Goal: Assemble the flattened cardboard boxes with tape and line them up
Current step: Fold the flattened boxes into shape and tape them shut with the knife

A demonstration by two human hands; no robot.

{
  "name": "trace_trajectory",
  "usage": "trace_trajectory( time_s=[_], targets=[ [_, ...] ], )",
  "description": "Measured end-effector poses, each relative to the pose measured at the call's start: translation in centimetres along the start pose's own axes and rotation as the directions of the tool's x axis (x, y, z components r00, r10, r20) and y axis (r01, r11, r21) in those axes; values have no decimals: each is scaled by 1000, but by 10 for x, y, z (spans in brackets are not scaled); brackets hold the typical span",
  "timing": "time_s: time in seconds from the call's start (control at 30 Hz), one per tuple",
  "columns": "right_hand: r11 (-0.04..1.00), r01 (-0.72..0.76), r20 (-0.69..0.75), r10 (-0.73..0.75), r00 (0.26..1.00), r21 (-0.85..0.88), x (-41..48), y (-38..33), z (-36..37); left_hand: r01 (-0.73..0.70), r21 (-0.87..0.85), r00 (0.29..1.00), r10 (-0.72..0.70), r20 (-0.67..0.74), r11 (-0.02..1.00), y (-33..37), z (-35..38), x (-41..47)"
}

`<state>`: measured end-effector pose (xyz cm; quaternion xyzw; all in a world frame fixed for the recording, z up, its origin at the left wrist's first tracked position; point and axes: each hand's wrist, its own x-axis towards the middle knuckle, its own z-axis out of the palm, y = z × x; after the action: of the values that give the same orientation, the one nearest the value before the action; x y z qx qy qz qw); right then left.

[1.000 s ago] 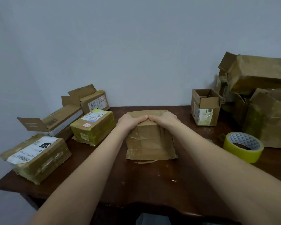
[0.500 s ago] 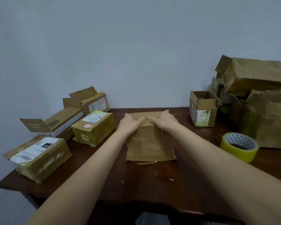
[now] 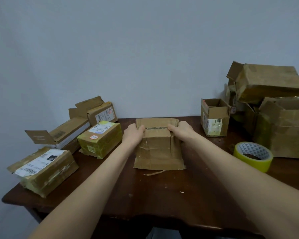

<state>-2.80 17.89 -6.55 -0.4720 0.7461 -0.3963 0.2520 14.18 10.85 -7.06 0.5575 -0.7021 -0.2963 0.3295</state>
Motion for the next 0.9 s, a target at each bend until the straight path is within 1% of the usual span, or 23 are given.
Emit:
trace_trajectory(
  time_s=[0.03,0.07,0.1,0.17,0.2,0.23,0.3,0.37,0.43,0.47,0.5,0.53,0.57,0.6,0.67,0.7,0.77,0.8,0.87,0.9],
  targets=[
    [999,28,-40,-26,999,44,2,-3,-2,-62,-30,997,61,-51,998,6,-2,0],
    [993,56,-89,-47,995,102,4,-8,-3,-111,-113,991,101,-88,987,12,-5,0],
    [980,85,-125,-63,990,178,6,-11,-5,-149,-238,986,126,-109,960,18,-9,-1],
    [929,146,-133,-106,985,340,8,-15,-11,-169,-490,985,132,-109,855,28,-14,-5],
    [899,170,-118,-133,984,403,7,-14,-14,-167,-554,986,123,-116,816,30,-15,-7],
    [871,190,-99,-163,982,453,8,-13,-18,-176,-566,984,121,-132,805,32,-16,-8],
    [837,166,-36,-173,984,521,5,-6,-22,-197,-566,978,122,-169,801,29,-16,-14],
    [838,70,10,-90,996,541,2,1,-18,-209,-543,974,122,-192,813,14,-12,-16],
    [860,-1,-45,28,999,510,2,15,-7,-219,-435,974,167,-154,873,-11,-2,-21],
    [870,-14,-79,61,995,493,4,23,-1,-217,-375,976,186,-116,901,-23,5,-25],
    [869,-19,-94,75,993,494,4,30,4,-214,-351,977,196,-87,912,-33,12,-29],
    [863,-19,-96,77,992,506,4,33,7,-201,-380,980,182,-85,903,-38,16,-33],
    [852,-21,-86,77,993,524,5,34,7,-175,-449,984,145,-102,876,-36,15,-34],
    [850,-18,-70,65,995,527,4,32,6,-134,-522,989,78,-129,843,-33,13,-32],
    [865,13,-43,9,999,501,4,26,1,-43,-589,989,-48,-138,807,-24,4,-22],
    [871,42,-47,-21,999,489,5,24,0,-35,-609,991,-54,-127,792,-23,1,-16],
    [899,80,-88,-47,995,430,4,24,1,-61,-632,994,-8,-106,773,-20,0,-11],
    [920,78,-110,-38,993,384,3,26,3,-91,-593,993,26,-118,800,-21,1,-12],
    [953,32,-96,-3,995,300,-1,33,6,-168,-373,980,114,-162,912,-28,6,-17],
    [963,9,-56,6,998,271,-2,37,6,-194,-268,973,151,-175,944,-34,8,-21]
  ],
)
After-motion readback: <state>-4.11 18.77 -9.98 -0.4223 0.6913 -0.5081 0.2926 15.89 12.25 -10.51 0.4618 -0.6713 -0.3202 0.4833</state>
